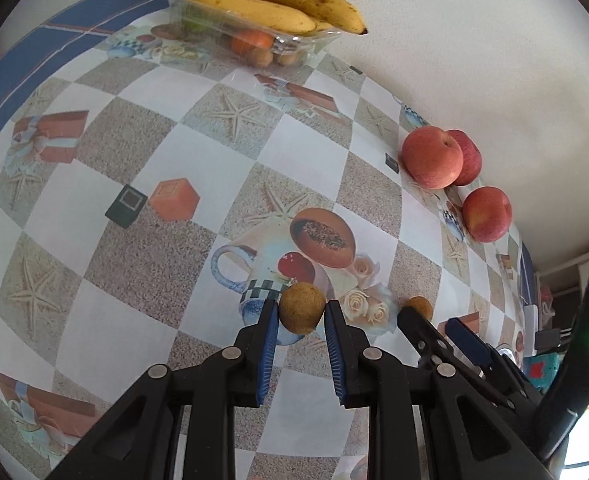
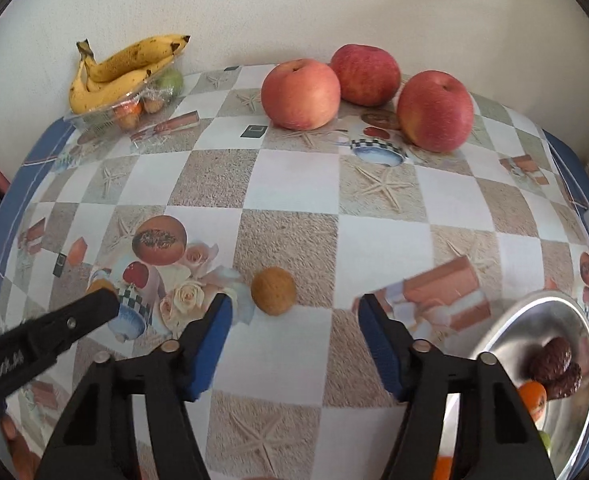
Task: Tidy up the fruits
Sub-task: 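Grasp a small brown fruit with the left tool while the right tool grasps another, then carry both brown fruits into the steel bowl and open both tools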
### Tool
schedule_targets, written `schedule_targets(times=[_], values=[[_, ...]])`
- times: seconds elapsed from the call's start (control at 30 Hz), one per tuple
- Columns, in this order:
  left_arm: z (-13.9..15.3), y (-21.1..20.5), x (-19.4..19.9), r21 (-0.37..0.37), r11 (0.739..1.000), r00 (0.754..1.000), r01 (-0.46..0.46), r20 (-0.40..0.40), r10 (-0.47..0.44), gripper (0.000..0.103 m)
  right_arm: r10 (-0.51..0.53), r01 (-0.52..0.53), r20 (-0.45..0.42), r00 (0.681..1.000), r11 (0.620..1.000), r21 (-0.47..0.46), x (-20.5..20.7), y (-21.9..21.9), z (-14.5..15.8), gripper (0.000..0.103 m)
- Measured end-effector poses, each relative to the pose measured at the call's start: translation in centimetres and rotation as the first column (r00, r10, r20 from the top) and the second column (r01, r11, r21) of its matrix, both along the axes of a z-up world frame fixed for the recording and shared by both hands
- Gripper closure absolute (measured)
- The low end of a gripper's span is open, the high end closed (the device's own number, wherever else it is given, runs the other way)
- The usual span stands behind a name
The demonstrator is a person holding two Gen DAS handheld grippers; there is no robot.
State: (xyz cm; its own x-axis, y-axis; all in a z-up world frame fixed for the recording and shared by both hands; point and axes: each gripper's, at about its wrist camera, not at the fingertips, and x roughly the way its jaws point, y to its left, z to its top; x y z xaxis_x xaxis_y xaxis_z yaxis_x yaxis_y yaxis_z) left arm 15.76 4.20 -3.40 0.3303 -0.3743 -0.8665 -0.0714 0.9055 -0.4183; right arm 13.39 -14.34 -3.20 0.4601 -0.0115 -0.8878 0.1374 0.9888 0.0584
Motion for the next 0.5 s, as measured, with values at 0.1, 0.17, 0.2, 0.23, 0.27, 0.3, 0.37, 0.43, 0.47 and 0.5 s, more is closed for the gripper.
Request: schedule_targets(times=[0.1,0.17,0.2,0.23,0.27,0.3,0.37,0.43,0.47,0.5], values=[[-0.4,0.4,0.1,-0.007,1.000,1.000,-0.013,-0.014,0.013,0.078,0.006,-0.007,-0.026,1.000,1.000,-0.011,1.1,0.5,-0.7,0.043],[-0.5,0.5,0.1,-0.011,1.000,1.000,-0.019,-0.020,0.018,0.078,0.005,-0.005,-0.038,0.999,1.000,-0.018,1.5,0.7,-1.2,0.057],[-0.6,0.5,0.1,-0.012,1.000,1.000,-0.019,-0.022,0.019,0.078,0.004,-0.005,-0.039,0.999,1.000,-0.023,1.6,0.8,-1.3,0.059],[-0.5,0.5,0.1,-0.013,1.000,1.000,-0.019,-0.021,0.019,0.078,0.007,-0.008,-0.036,0.999,0.999,-0.036,1.6,0.9,-1.2,0.065],[-0.5,0.4,0.0,-0.012,1.000,1.000,-0.017,-0.020,0.017,0.078,0.011,-0.013,-0.035,0.999,0.999,-0.037,1.6,1.0,-1.2,0.073],[-0.4,0.4,0.0,-0.011,1.000,1.000,-0.014,-0.017,0.014,0.078,0.017,-0.018,-0.035,0.999,0.999,-0.033,1.5,1.1,-1.2,0.076],[-0.2,0.2,-0.1,-0.011,1.000,1.000,-0.010,-0.014,0.010,0.078,0.026,-0.027,-0.040,0.999,0.999,-0.018,1.3,1.3,-1.1,0.076],[0.2,0.1,-0.2,-0.016,1.000,1.000,-0.008,-0.009,0.008,0.078,0.036,-0.036,-0.041,0.999,0.999,-0.002,0.8,1.5,-0.9,0.076],[0.4,0.1,-0.3,-0.019,1.000,1.000,-0.006,-0.008,0.006,0.078,0.039,-0.039,-0.037,0.999,0.999,-0.002,0.4,1.7,-0.7,0.076],[0.6,0.1,-0.4,-0.023,1.000,1.000,-0.003,-0.007,0.003,0.078,0.042,-0.042,-0.033,0.999,0.999,-0.002,-0.2,1.8,-0.4,0.076]])
